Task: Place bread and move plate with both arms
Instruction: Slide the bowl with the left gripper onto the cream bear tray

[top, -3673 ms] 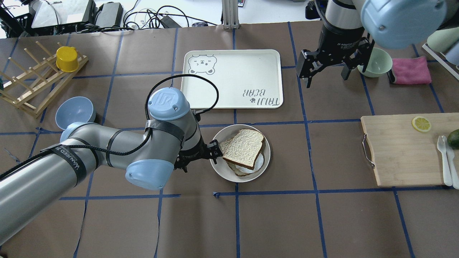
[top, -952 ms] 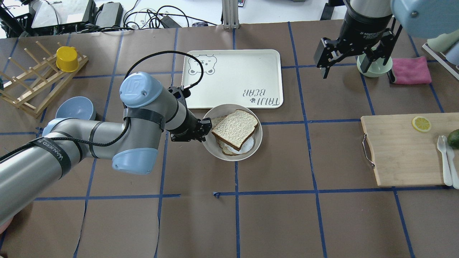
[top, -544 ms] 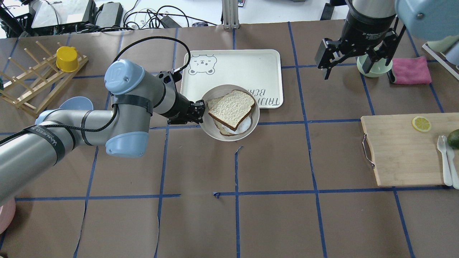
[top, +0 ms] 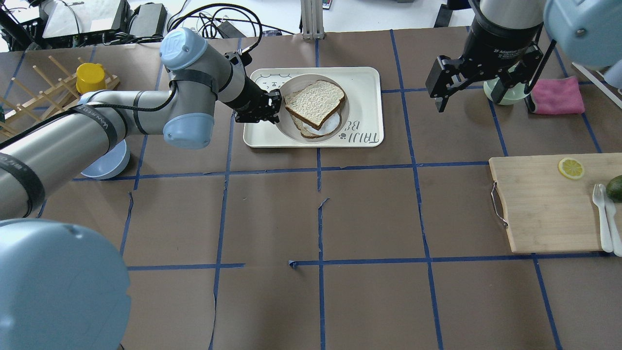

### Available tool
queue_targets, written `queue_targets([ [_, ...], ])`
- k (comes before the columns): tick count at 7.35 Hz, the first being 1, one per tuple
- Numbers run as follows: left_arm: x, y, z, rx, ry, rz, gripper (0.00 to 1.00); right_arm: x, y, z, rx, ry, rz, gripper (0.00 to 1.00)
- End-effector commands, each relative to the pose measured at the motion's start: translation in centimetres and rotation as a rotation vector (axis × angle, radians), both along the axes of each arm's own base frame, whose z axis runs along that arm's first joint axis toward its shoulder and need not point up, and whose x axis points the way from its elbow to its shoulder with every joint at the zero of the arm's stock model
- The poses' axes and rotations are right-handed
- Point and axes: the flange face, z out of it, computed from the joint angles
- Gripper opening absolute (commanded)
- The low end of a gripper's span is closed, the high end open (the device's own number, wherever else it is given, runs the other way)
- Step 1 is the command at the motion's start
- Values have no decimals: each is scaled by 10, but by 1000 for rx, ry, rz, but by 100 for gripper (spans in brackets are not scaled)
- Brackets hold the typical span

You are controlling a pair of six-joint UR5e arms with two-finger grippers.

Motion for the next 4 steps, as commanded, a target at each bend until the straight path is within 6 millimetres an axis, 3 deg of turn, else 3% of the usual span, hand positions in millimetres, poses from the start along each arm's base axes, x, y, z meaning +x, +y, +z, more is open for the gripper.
queue_targets([
  [1,-3,-40,-23,-1,3,7,0,4,16,-4,-2,-23,0,100],
  [3,-3,-44,-38,26,8,29,0,4,26,-5,-23,-31,1,100],
  [4,-3,-44,-40,45,12,74,10,4,26,-6,-20,-31,2,100],
])
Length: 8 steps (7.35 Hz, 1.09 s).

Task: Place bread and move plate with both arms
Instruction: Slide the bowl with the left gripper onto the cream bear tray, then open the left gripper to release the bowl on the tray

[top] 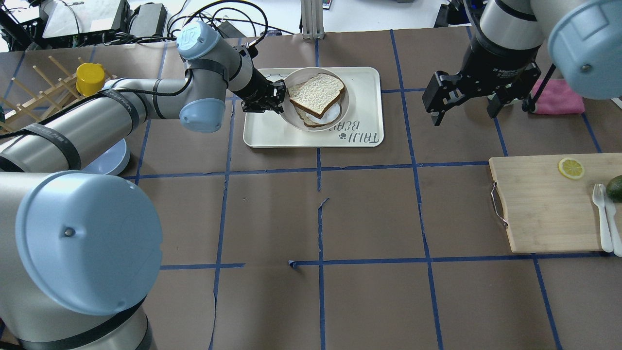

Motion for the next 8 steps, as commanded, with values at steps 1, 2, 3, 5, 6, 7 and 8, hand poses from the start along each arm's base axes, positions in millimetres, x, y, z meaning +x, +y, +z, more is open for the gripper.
queue_targets([
  [1,2,-3,-2,13,-1,39,41,0,2,0,-5,-2,5,100],
  [2,4,-3,10,-6,-2,41,77,1,3,1,-8,-3,11,100],
  [3,5,1,23,0,-4,41,94,0,3,1,-8,-2,11,100],
  [5,4,26,87,30,-40,38,100,1,3,2,-9,-2,12,100],
  [6,-1,45,121,51,-53,26,100,1,3,1,-8,-2,13,100],
  [7,-2,68,153,79,-57,21,100,1,3,2,-9,-2,14,100],
  [8,0,97,184,136,-66,15,100,1,3,2,-9,-2,14,100],
])
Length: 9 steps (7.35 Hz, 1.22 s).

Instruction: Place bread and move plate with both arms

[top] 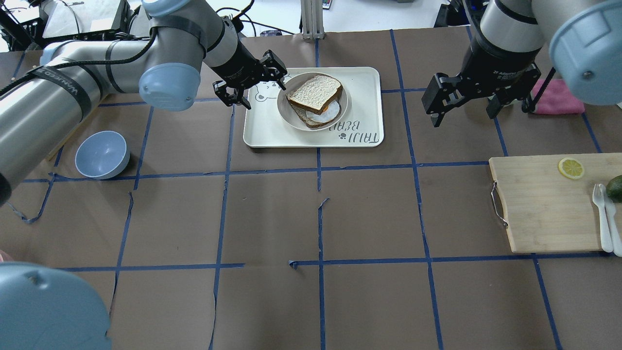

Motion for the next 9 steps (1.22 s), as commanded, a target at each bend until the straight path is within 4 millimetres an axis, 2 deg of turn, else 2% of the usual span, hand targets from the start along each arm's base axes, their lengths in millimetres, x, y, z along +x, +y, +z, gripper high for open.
queue_targets([
  [1,7,62,64,90,-58,-5,100,0,0,0,0,1,2,100],
  [4,23,151,137,137,-150,-6,100,1,0,1,-2,0,5,100],
  [5,29,167,154,99,-193,-68,100,1,0,0,0,1,7,100],
  [7,45,168,160,29,-333,-341,100,0,0,-1,1,1,4,100],
  [8,50,156,159,10,-338,-410,100,0,0,-1,2,6,46,100],
  [9,53,152,163,-17,-344,-411,100,-1,0,-2,4,8,77,100],
])
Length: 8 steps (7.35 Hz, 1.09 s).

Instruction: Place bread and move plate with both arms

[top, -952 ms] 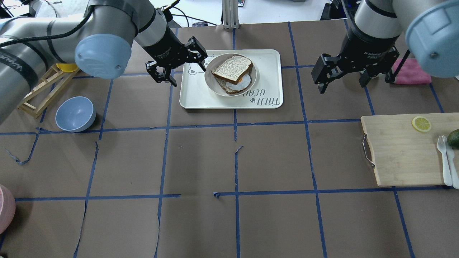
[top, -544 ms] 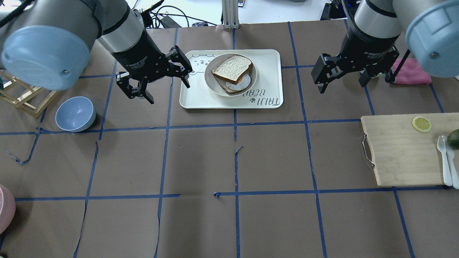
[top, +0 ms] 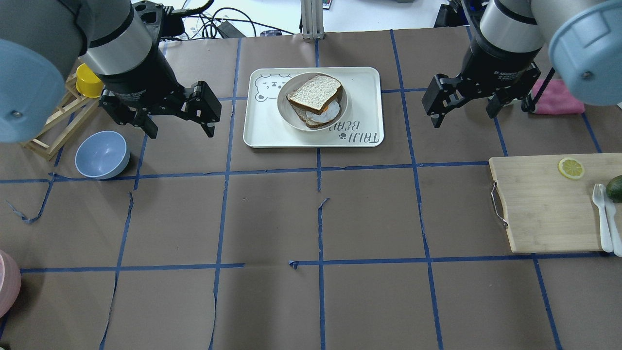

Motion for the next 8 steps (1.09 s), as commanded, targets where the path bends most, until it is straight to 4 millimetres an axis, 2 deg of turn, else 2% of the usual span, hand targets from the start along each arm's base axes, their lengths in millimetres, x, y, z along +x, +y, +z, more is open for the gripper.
queue_targets([
  [1,4,-8,4,-49,-11,-48,100,0,0,-2,3,-1,36,100],
  [8,5,-10,7,-93,-4,-34,100,0,1,-7,23,-4,22,100],
])
